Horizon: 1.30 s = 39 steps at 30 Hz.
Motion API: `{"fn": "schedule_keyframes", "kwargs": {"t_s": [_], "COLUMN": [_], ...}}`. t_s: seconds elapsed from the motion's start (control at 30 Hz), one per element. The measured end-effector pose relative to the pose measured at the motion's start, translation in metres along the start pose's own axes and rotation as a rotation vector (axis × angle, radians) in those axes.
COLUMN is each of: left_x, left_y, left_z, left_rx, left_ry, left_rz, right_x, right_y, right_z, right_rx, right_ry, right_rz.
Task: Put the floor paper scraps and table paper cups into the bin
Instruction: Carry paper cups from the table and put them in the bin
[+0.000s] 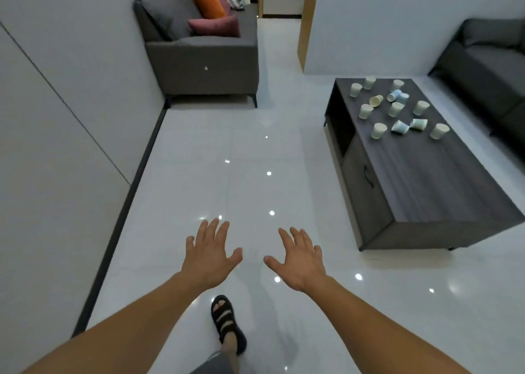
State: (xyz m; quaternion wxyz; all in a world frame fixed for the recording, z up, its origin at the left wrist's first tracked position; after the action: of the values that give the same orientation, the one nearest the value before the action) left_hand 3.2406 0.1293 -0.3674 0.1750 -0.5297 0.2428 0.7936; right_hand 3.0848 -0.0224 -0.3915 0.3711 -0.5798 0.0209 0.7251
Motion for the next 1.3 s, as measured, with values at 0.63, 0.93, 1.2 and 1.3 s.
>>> {"fn": "schedule_keyframes", "kwargs": {"t_s": [0.63,0.93,1.2,1.3], "left_x": [-0.073,-0.091,-0.085,-0.083], "left_y": [0.268,0.427,0.512,0.546], "left_z": [-0.344,-0.433,-0.537,-0.583], "left_rx": [0.357,0.370,0.418,0.472], "left_ry": [-0.044,-0.042,-0.129,-0.178], "left_rz": [-0.128,-0.125,-0.158,-0.162], "right_x": [-0.187,-0.291,-0.345,-0.361], "right_y": [0.202,0.336,0.428,0.452], "right_z": [-0.235,-0.315,-0.390,-0.415], "right_rx": [0.344,0.333,0.434,0.495], "right_ry": [0.172,0.171,0.151,0.128], "right_rz": [-0.090,-0.084,-0.103,-0.105]}}
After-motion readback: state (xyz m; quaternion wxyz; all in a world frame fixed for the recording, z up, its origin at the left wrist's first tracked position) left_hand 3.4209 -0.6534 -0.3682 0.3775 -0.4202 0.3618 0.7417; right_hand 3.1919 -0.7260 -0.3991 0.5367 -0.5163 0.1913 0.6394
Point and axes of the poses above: each hand's wrist, its own z-axis away from the middle knuckle, its own x-axis out of the palm, y = z × x, the point moved 2 cm from there along -z, towards the middle knuckle, and after that the axes turned 10 degrees about -x, right-handed, at the moved point
